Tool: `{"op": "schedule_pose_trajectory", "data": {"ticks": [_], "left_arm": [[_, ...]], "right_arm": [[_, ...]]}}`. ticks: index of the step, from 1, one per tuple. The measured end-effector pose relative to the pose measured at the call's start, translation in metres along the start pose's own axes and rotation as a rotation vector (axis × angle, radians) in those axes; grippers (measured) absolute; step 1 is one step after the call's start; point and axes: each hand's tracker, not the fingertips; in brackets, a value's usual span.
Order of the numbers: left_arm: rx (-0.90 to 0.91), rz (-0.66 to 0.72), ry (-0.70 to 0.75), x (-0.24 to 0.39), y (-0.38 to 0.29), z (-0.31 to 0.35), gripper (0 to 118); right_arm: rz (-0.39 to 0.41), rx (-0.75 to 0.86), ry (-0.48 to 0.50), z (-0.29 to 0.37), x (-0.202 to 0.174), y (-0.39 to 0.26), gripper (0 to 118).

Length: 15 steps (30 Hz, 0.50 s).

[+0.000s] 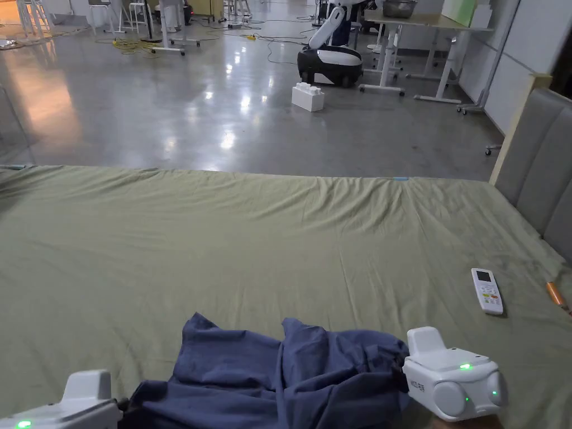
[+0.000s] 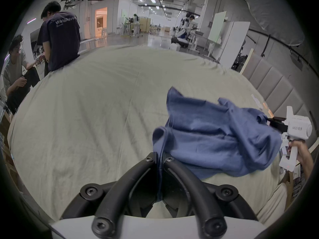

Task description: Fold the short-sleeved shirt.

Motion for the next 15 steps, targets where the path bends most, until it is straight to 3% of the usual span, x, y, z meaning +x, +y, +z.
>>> {"op": "schedule_pose_trajectory", "data": {"ticks": [15], "left_arm": [[0.242,-0.008,-0.017,-0.026,0.110,0.109,6]], "right_arm": [[-0.086,0.213,-0.152,0.137,0.064,0.058,8]]}}
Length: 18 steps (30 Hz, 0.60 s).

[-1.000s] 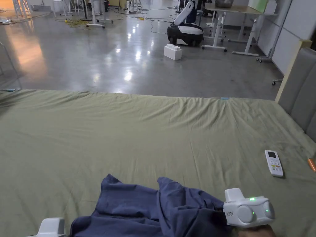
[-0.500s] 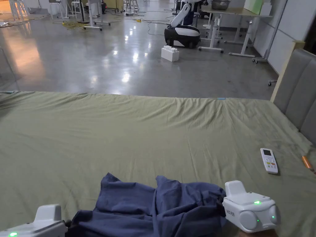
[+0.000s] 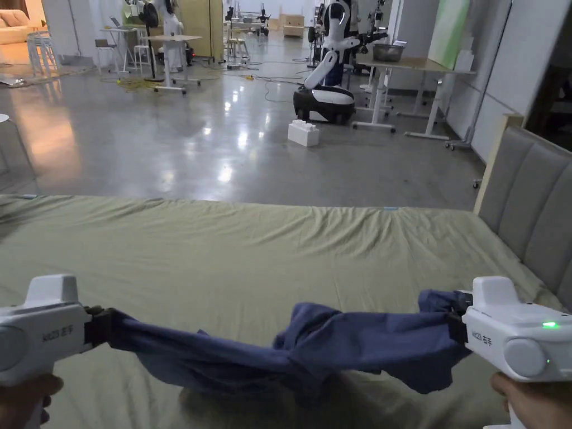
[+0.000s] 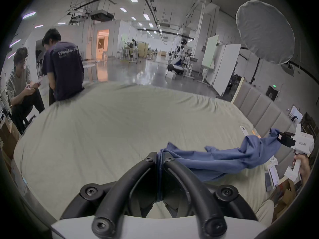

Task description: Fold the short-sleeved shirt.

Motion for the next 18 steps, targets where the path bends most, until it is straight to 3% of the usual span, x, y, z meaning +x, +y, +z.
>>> {"op": "schedule_pose_trajectory", "data": {"ticks": [8,18], "left_arm": [[0.092,0.020,0.011,-0.007,0.060,0.048,6],[0.183,-0.038,0.045,0.005,0.115,0.047,6]], "right_arm": [[-0.035,0.032,-0.036,0.038,0.015,0.043,8],[0.011,0.262,-0.043,0.054,-0.002,0.107,8]]}}
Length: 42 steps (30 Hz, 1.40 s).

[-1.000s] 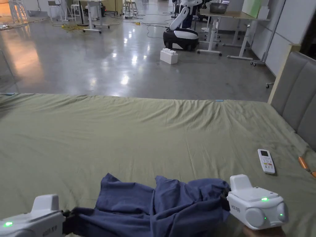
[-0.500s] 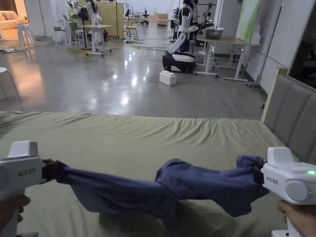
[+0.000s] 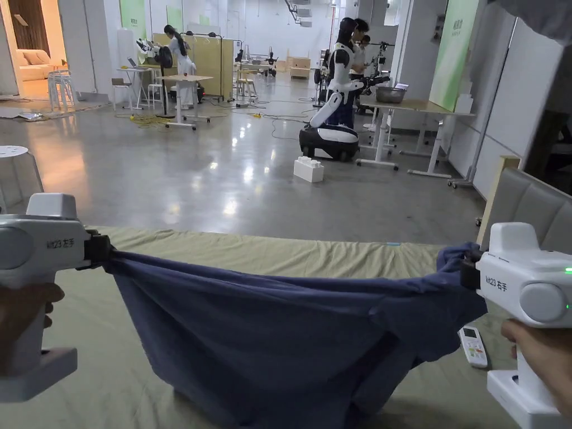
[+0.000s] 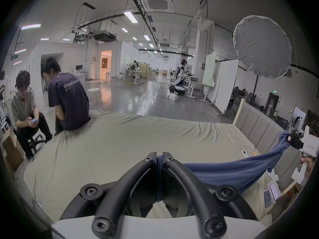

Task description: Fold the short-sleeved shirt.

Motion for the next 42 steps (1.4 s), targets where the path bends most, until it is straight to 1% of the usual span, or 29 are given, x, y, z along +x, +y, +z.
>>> {"op": "schedule_pose_trajectory", "data": {"ticks": [1,4,5,8,10,14,21,23,26,29,31,34,37,40,41,42], "left_arm": [[0.013,-0.002,0.008,0.000,0.006,-0.002,6],[0.051,-0.017,0.032,-0.003,0.029,-0.012,6],[0.059,-0.022,0.038,-0.004,0.037,-0.015,6],[0.093,-0.009,0.040,-0.006,0.062,-0.022,6],[0.102,-0.011,0.044,-0.005,0.078,-0.030,6],[0.126,-0.068,0.066,-0.004,0.109,-0.049,6],[0.161,-0.082,0.096,-0.001,0.155,-0.083,6],[0.178,-0.088,0.099,0.001,0.166,-0.090,6],[0.191,-0.091,0.104,0.005,0.174,-0.098,6],[0.205,-0.087,0.099,0.008,0.169,-0.100,6],[0.203,-0.101,0.097,0.009,0.159,-0.101,6],[0.172,-0.094,0.088,0.008,0.132,-0.102,6],[0.148,-0.081,0.071,0.004,0.094,-0.099,6],[0.118,-0.097,0.068,-0.001,0.044,-0.088,6],[0.097,-0.097,0.062,-0.004,0.024,-0.081,6],[0.086,-0.082,0.060,-0.007,0.005,-0.076,6]], "right_arm": [[-0.023,-0.006,-0.001,-0.003,-0.001,0.005,8],[-0.010,0.079,-0.027,-0.012,-0.004,0.030,8],[-0.027,0.077,-0.031,-0.016,-0.006,0.037,8],[-0.015,0.133,-0.055,-0.024,-0.012,0.067,8],[-0.023,0.135,-0.056,-0.034,-0.015,0.085,8],[-0.029,0.158,-0.072,-0.057,-0.019,0.119,8],[-0.029,0.199,-0.098,-0.103,-0.021,0.157,8],[-0.015,0.217,-0.113,-0.114,-0.022,0.164,8],[-0.016,0.229,-0.120,-0.123,-0.022,0.169,8],[-0.019,0.236,-0.123,-0.128,-0.021,0.162,8],[-0.005,0.237,-0.124,-0.129,-0.023,0.151,8],[-0.002,0.216,-0.099,-0.127,-0.024,0.125,8],[-0.007,0.181,-0.091,-0.116,-0.028,0.088,8],[0.019,0.122,-0.071,-0.094,-0.034,0.042,8],[0.011,0.081,-0.059,-0.084,-0.035,0.023,8],[0.024,0.087,-0.066,-0.073,-0.036,0.008,8]]}}
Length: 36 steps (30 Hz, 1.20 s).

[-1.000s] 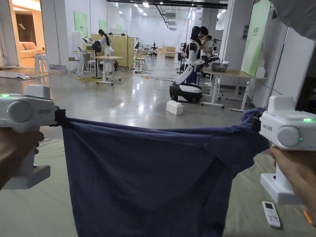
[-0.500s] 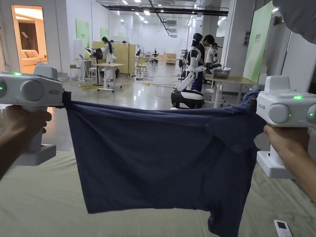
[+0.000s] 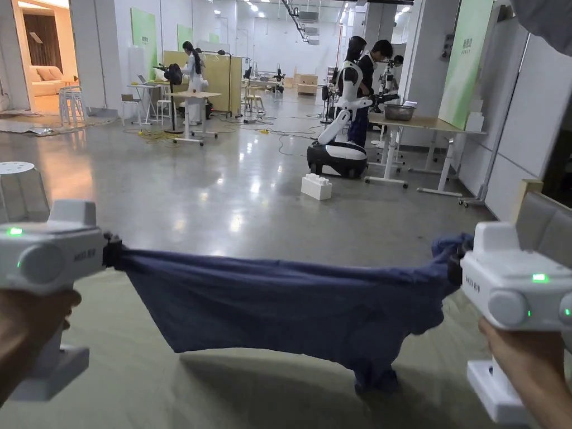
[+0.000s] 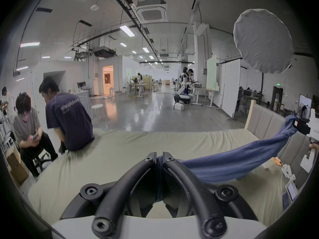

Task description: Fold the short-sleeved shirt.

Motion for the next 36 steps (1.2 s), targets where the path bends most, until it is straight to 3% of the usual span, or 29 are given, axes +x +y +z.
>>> {"op": "schedule_pose_trajectory", "data": {"ticks": [2,3,4,8,12,14,17,27,33,36], "left_arm": [[-0.027,-0.004,-0.013,-0.003,-0.037,0.020,6],[-0.045,0.008,-0.018,-0.004,-0.057,0.029,6],[-0.069,0.007,-0.031,-0.005,-0.073,0.039,6],[-0.161,0.024,-0.051,-0.012,-0.141,0.084,6],[-0.274,0.043,-0.061,-0.018,-0.193,0.123,6],[-0.332,0.053,-0.080,-0.025,-0.219,0.129,6],[-0.431,0.052,-0.086,-0.025,-0.251,0.142,6],[-0.759,-0.017,-0.072,-0.013,-0.326,0.111,6],[-0.847,-0.003,-0.072,-0.012,-0.353,0.087,6],[-0.837,0.038,-0.068,-0.016,-0.348,0.088,7]], "right_arm": [[-0.011,-0.055,0.009,0.018,0.001,-0.035,8],[0.037,-0.046,-0.003,0.031,0.000,-0.048,8],[-0.020,-0.146,0.029,0.040,0.000,-0.069,8],[0.039,-0.178,0.036,0.090,-0.003,-0.114,8],[0.027,-0.267,0.058,0.139,-0.005,-0.151,8],[0.068,-0.344,0.084,0.159,-0.010,-0.168,8],[0.068,-0.458,0.114,0.181,-0.016,-0.199,8],[0.157,-0.751,0.126,0.182,-0.038,-0.286,8],[0.130,-0.790,0.122,0.174,-0.043,-0.301,9],[0.120,-0.780,0.100,0.180,-0.045,-0.296,16]]}}
